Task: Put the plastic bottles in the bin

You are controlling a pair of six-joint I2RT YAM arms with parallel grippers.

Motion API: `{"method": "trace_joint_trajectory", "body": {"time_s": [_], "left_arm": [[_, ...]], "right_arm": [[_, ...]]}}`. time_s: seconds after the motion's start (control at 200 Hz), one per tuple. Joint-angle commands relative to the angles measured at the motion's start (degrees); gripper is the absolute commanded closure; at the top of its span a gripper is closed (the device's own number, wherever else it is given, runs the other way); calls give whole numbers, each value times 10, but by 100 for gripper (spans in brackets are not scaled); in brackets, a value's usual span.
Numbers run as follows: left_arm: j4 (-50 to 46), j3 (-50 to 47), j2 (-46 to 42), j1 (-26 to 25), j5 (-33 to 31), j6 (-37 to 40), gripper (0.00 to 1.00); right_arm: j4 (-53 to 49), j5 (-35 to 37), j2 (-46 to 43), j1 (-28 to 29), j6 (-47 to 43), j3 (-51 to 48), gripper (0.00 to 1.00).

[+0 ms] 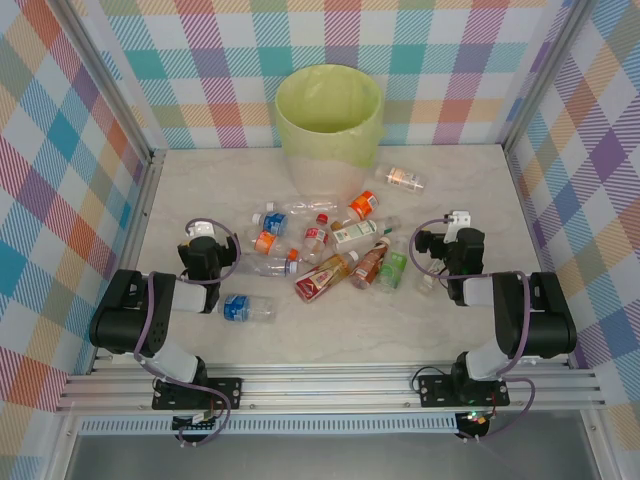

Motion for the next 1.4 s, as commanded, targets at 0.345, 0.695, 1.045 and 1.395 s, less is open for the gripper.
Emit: {"method": "trace_joint_trajectory", "body": {"time_s": [0.345,0.695,1.045,1.395], "left_arm": [[9,6,-7,-3,6,2,0],[9,7,-6,-2,6,2,0],[10,6,-8,-2,6,2,0],[-140,25,-165,-3,22,0,0]], "right_arm": [[20,1,3,2,0,-1,0],[18,-2,3,1,1,0,0],[19,-3,3,1,0,-1,0],[-141,-2,-139,1,5,28,0]]}}
